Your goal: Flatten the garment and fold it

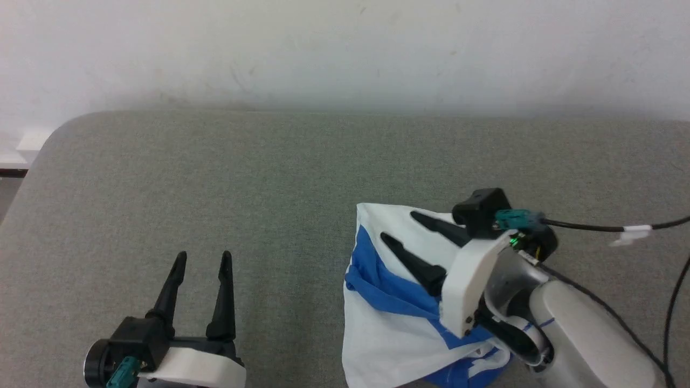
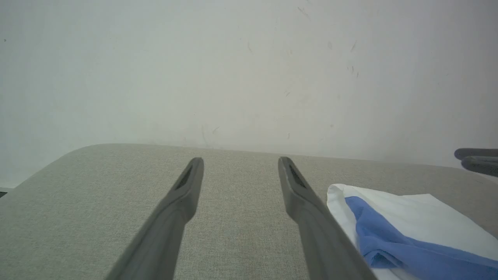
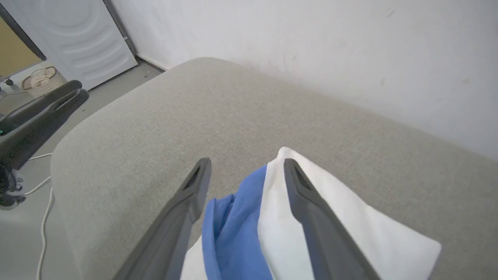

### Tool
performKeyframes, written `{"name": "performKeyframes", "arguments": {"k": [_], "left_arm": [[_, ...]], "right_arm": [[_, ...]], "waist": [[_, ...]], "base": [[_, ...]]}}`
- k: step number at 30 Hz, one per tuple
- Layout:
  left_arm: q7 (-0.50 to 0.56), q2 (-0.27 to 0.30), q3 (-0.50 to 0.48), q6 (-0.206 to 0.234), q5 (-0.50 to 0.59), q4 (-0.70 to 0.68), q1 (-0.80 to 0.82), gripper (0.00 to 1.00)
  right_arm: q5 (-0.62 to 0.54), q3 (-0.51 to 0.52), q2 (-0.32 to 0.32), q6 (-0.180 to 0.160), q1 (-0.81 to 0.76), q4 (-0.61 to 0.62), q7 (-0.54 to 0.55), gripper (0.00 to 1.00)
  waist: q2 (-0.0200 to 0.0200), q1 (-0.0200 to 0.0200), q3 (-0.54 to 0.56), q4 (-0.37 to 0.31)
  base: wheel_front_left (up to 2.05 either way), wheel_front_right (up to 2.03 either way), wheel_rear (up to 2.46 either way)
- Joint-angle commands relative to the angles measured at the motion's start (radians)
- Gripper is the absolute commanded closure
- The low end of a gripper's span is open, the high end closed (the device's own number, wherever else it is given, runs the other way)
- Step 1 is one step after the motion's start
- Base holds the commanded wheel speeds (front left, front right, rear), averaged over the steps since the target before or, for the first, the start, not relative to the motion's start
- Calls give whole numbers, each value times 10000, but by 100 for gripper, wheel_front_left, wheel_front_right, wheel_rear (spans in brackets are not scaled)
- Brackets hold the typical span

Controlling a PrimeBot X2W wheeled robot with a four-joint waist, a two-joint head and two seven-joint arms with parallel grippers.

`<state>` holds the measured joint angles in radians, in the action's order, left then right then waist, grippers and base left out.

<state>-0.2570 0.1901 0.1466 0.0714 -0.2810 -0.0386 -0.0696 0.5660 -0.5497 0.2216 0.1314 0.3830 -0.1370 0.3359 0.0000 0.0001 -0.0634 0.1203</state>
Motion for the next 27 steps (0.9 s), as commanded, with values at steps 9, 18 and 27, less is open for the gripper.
{"name": "performKeyframes", "arguments": {"k": [9, 18, 27], "left_arm": [[-47, -74, -176, 138, 177, 20, -132, 0], [-47, -21, -433, 319, 153, -78, -308, 0], [-47, -94, -445, 340, 156, -86, -131, 0]], "right_arm": [[-3022, 2891, 264, -7, -1619, 1929, -2312, 0], [-3464, 6289, -592, -7, -3815, 3016, -2720, 0], [-537, 8680, -728, -7, -3837, 1332, 1060, 0]], "waist": [[0, -1, 282, -531], [0, -1, 302, -786], [0, -1, 130, -623]], "base": [[0, 0, 0], [0, 0, 0], [0, 0, 0]]}}
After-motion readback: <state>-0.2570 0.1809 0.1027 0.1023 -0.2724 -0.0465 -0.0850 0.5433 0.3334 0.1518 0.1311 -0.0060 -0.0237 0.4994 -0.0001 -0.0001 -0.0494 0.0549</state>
